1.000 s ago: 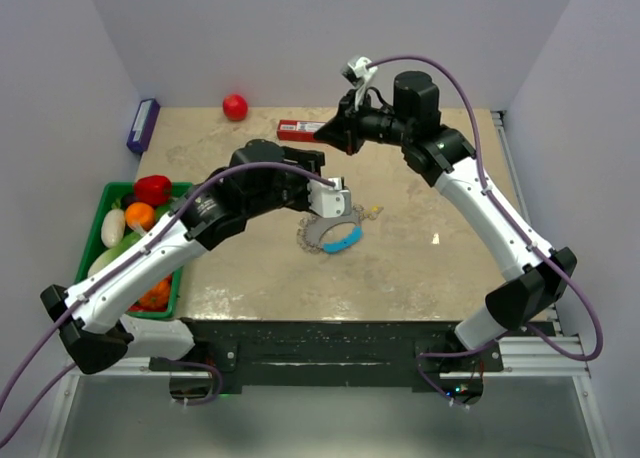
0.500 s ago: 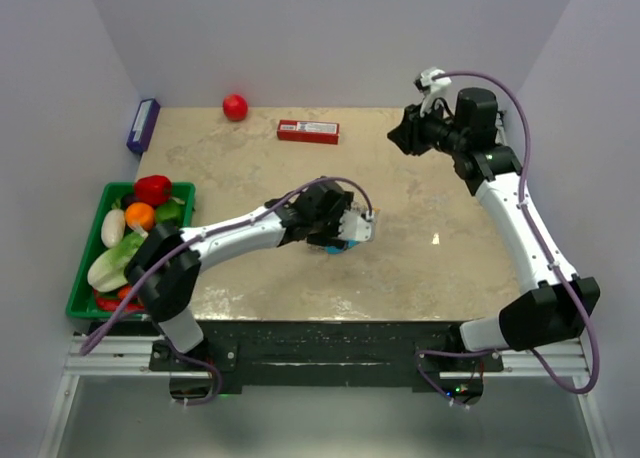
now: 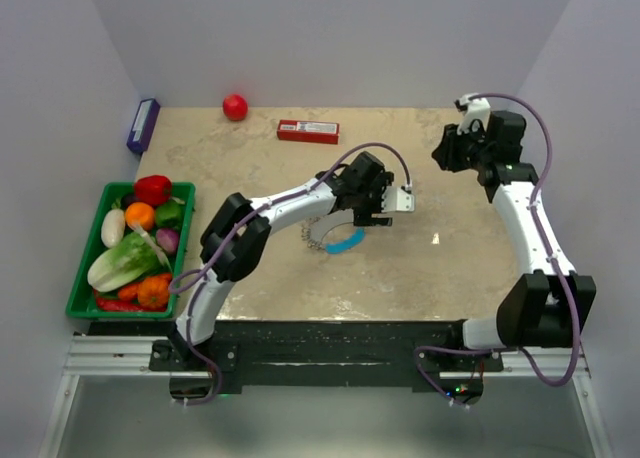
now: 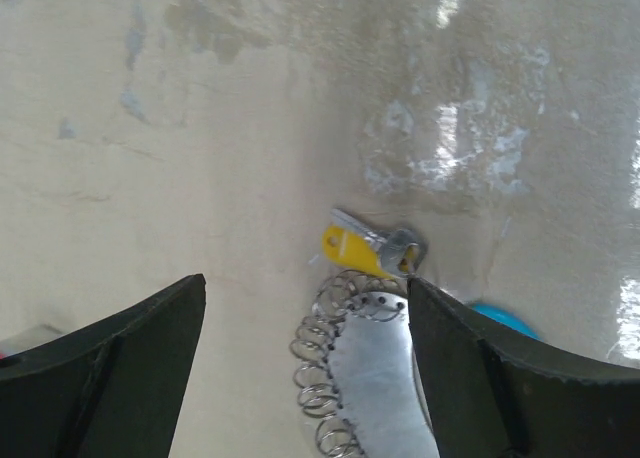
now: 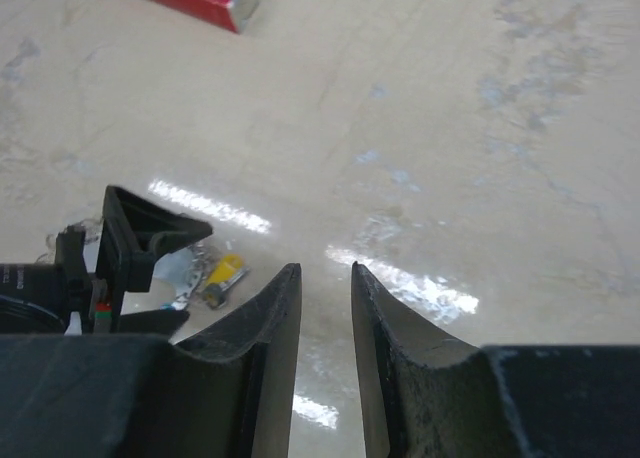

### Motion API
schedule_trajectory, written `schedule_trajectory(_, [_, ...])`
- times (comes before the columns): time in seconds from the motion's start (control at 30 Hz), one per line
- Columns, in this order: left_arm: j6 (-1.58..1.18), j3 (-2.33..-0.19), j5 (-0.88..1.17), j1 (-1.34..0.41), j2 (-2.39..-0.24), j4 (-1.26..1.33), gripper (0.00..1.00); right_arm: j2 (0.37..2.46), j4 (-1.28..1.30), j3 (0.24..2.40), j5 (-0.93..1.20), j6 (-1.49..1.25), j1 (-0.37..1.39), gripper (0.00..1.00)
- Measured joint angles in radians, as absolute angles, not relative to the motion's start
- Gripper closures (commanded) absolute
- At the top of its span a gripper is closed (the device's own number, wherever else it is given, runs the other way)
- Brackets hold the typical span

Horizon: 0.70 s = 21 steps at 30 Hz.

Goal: Remove the keys from the keyring

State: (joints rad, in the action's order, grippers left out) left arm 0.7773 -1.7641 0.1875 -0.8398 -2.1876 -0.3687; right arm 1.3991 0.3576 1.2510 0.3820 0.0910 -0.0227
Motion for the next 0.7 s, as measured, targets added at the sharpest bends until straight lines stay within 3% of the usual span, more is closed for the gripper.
schedule_trajectory(0.27, [0.766, -1.78, 0.256, -0.84, -2.226, -0.486, 0.26, 1.316, 0.313, 1.196, 0.382, 0.085, -0.093, 0.69])
schedule_trajectory(0.37, [0.762, -1.807, 0.256, -0.841, -2.233, -0.501, 0.37, 1.294, 0.3, 1.185, 0.39, 0.078, -0.093, 0.7])
schedule_trajectory(0.7, [0.759, -1.829, 0.226, -0.841, -2.271, -0.537, 0.36, 1.289, 0.282, 1.172, 0.414, 0.062, -0.093, 0.7])
